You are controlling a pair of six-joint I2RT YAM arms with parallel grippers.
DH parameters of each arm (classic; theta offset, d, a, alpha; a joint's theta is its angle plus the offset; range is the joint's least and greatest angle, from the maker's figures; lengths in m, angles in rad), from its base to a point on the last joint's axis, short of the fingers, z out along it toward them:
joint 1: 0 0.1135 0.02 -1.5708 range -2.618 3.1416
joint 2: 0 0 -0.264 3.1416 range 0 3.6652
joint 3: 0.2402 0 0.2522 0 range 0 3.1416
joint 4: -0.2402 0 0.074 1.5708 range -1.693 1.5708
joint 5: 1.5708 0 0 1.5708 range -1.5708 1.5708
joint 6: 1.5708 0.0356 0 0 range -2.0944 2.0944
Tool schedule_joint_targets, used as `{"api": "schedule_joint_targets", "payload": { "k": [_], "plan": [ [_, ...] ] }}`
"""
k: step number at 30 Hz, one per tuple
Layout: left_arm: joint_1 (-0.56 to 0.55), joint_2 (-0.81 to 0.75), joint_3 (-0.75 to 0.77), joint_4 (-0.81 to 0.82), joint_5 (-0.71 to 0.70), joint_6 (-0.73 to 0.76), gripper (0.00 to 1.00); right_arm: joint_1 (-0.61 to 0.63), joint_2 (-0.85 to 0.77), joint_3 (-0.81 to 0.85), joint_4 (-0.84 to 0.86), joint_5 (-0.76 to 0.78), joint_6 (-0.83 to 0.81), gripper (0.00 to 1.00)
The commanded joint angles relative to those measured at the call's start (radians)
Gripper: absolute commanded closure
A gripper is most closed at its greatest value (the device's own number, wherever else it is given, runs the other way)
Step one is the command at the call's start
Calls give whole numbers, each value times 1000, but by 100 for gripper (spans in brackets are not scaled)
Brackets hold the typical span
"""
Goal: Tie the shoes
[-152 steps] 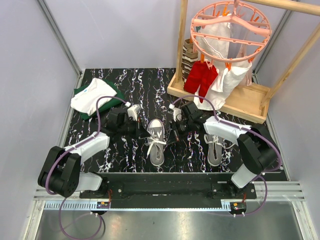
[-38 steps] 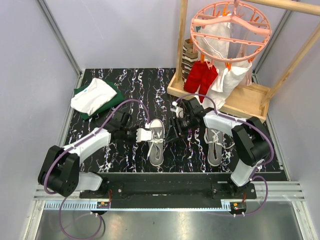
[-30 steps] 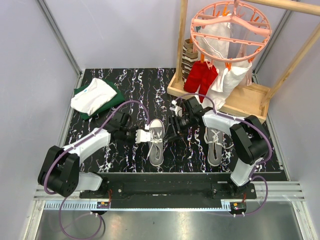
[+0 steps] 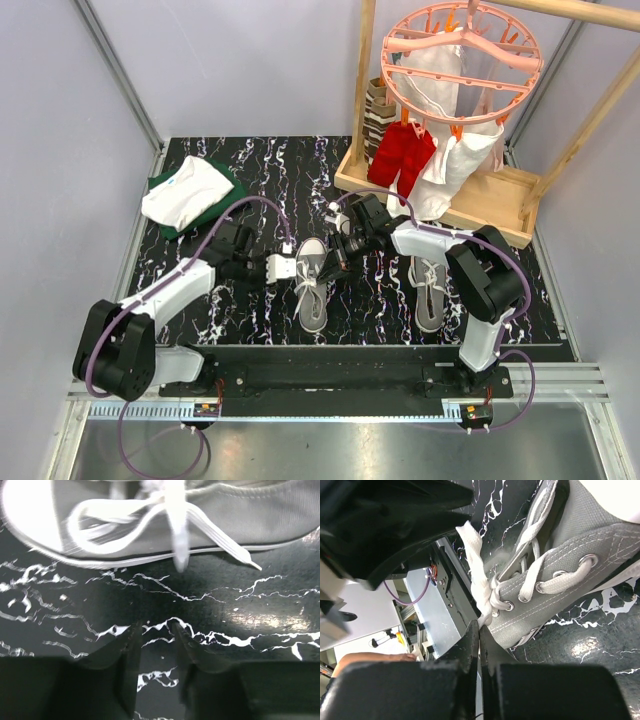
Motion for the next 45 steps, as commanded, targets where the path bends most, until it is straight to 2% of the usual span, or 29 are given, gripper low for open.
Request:
{"api": "schedule_joint_targets", "payload": {
  "k": [1,6,7,9,10,11,13,14,25,40,45],
  "plan": [
    [57,-67,73,14,115,-176,54,11,-20,19,20,-1,-5,100],
    [69,-73,123,82,121,-622,46,11,-31,9,21,25,-16,100],
    [71,-70,122,118,122,-790,43,11,-32,7,21,27,-16,100],
    [69,-68,102,167,104,-953,41,11,-35,4,21,36,-18,100],
    [68,-73,90,230,81,-1039,41,11,-40,3,21,39,-21,100],
    [63,-79,75,255,25,-1204,42,12,-45,-2,20,47,-22,100],
    [48,-99,42,295,-18,-1307,42,12,-52,-5,20,54,-28,100],
    [36,-108,35,296,-96,-1392,42,12,-54,-7,21,61,-32,100],
    [-95,-126,-19,387,-276,-1595,40,20,-61,-13,21,74,-41,100],
    [-193,-38,-5,399,-359,-1603,41,20,-89,-30,21,94,-59,100],
    [-198,2,15,404,-352,-1615,48,20,-94,-36,21,104,-64,100]
  ]
}}
